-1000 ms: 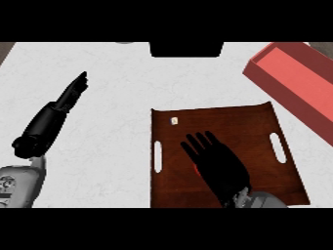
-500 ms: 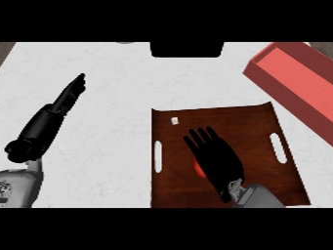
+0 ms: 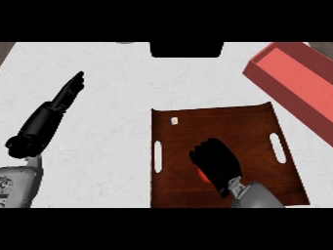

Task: Pick the tomato from the tray and place it in the cardboard box

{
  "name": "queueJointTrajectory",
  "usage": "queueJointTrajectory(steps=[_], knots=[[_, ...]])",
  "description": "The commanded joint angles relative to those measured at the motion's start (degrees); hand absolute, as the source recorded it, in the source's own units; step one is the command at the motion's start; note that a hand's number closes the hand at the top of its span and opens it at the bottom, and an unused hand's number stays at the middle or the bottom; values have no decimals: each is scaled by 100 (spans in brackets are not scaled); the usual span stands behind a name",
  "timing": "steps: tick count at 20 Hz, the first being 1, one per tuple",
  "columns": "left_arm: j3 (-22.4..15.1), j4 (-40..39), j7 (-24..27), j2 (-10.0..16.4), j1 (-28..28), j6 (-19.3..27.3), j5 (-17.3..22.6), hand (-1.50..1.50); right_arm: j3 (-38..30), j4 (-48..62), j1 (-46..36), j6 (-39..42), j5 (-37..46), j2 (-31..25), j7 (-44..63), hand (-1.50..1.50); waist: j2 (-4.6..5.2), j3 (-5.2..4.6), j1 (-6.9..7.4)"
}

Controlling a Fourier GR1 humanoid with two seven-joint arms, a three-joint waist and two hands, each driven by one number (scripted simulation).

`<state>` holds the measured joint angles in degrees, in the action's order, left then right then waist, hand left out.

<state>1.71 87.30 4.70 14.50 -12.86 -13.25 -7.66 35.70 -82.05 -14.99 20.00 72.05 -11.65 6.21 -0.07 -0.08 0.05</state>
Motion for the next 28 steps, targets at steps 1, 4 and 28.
queueJointTrajectory(steps=[1,4,28], knots=[[-143,-242,-114,-201,-268,150,-232,0,94,486,-197,-710,332,243,-294,150,15,10,1],[-115,314,-141,-188,182,38,-120,0,-27,72,-289,-557,402,241,-363,150,3,9,13],[61,328,-164,-118,87,-94,-95,0,-3561,1358,-3028,-1809,-1042,75,-309,150,-20,11,-32]])
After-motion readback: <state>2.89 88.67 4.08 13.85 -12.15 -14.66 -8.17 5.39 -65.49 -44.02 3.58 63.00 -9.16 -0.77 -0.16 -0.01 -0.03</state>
